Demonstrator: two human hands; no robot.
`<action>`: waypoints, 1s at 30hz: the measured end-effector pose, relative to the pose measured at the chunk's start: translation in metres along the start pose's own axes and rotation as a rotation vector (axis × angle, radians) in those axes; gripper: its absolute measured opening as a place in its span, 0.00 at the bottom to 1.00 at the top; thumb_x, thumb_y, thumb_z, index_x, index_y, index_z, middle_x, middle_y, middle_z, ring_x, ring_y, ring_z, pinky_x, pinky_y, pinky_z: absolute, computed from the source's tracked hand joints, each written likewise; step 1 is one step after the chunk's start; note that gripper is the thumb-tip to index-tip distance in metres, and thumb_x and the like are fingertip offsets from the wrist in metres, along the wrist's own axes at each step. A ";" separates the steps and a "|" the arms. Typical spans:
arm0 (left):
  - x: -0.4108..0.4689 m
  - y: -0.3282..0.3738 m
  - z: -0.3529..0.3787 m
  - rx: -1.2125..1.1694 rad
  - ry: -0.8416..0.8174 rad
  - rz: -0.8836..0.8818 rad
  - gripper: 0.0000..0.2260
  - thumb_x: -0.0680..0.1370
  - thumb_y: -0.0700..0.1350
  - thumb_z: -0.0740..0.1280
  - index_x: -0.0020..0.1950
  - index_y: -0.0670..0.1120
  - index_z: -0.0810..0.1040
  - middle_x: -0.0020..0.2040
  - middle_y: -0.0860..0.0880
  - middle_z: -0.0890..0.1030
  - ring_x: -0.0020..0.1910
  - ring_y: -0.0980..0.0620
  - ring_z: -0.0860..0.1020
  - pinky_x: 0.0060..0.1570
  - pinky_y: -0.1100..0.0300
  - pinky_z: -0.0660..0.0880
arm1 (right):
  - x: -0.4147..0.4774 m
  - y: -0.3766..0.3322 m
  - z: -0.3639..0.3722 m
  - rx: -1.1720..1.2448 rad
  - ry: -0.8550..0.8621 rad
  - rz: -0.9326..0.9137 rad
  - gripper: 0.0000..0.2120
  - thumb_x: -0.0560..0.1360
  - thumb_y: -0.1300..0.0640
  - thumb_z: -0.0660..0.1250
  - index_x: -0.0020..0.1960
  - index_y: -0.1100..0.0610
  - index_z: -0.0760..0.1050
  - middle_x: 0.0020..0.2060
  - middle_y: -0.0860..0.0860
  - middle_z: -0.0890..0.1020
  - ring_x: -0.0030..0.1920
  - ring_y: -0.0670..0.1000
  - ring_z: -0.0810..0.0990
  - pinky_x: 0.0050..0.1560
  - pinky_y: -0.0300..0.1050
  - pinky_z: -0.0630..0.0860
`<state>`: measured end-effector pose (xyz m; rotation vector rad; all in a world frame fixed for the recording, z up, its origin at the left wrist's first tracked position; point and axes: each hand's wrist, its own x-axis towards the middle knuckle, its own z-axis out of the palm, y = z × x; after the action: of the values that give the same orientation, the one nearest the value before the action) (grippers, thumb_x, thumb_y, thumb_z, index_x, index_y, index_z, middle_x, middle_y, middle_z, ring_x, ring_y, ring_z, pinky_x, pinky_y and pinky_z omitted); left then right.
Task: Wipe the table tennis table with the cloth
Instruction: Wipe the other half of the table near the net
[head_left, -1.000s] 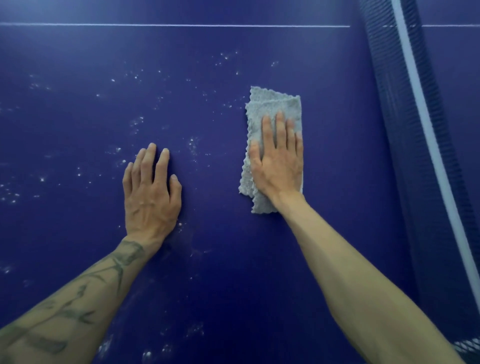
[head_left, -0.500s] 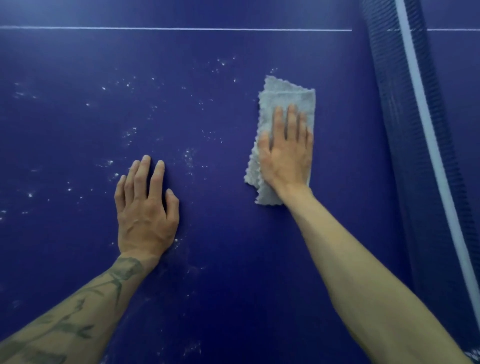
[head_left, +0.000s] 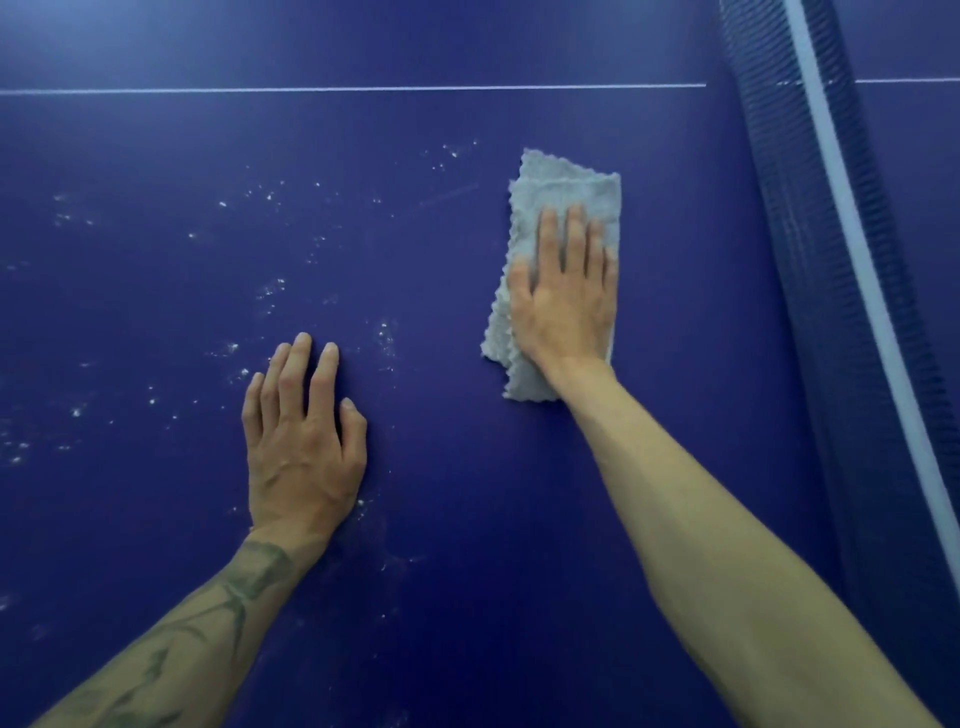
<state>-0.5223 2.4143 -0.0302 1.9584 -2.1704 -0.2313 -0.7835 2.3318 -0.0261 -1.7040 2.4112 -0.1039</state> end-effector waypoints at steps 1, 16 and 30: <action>0.002 0.000 0.001 -0.006 0.015 -0.001 0.24 0.84 0.45 0.57 0.80 0.41 0.67 0.81 0.41 0.64 0.81 0.40 0.61 0.83 0.44 0.52 | 0.003 -0.016 0.003 0.009 -0.002 -0.019 0.32 0.87 0.42 0.46 0.88 0.53 0.45 0.87 0.56 0.46 0.86 0.57 0.44 0.85 0.57 0.42; 0.031 0.003 0.004 0.010 -0.010 -0.031 0.26 0.84 0.48 0.56 0.82 0.43 0.65 0.82 0.42 0.62 0.82 0.42 0.59 0.83 0.44 0.50 | 0.042 -0.022 0.001 0.003 0.003 -0.018 0.31 0.88 0.43 0.47 0.88 0.53 0.46 0.87 0.55 0.47 0.86 0.57 0.45 0.85 0.57 0.43; 0.033 0.001 0.003 0.014 -0.005 -0.024 0.26 0.83 0.47 0.58 0.81 0.41 0.66 0.82 0.41 0.63 0.82 0.41 0.60 0.83 0.43 0.51 | 0.085 -0.035 -0.005 -0.004 -0.020 -0.038 0.31 0.88 0.44 0.47 0.88 0.52 0.46 0.87 0.55 0.47 0.86 0.57 0.45 0.85 0.56 0.43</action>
<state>-0.5267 2.3812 -0.0310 1.9946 -2.1587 -0.2255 -0.7793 2.2395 -0.0248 -1.7445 2.3674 -0.0866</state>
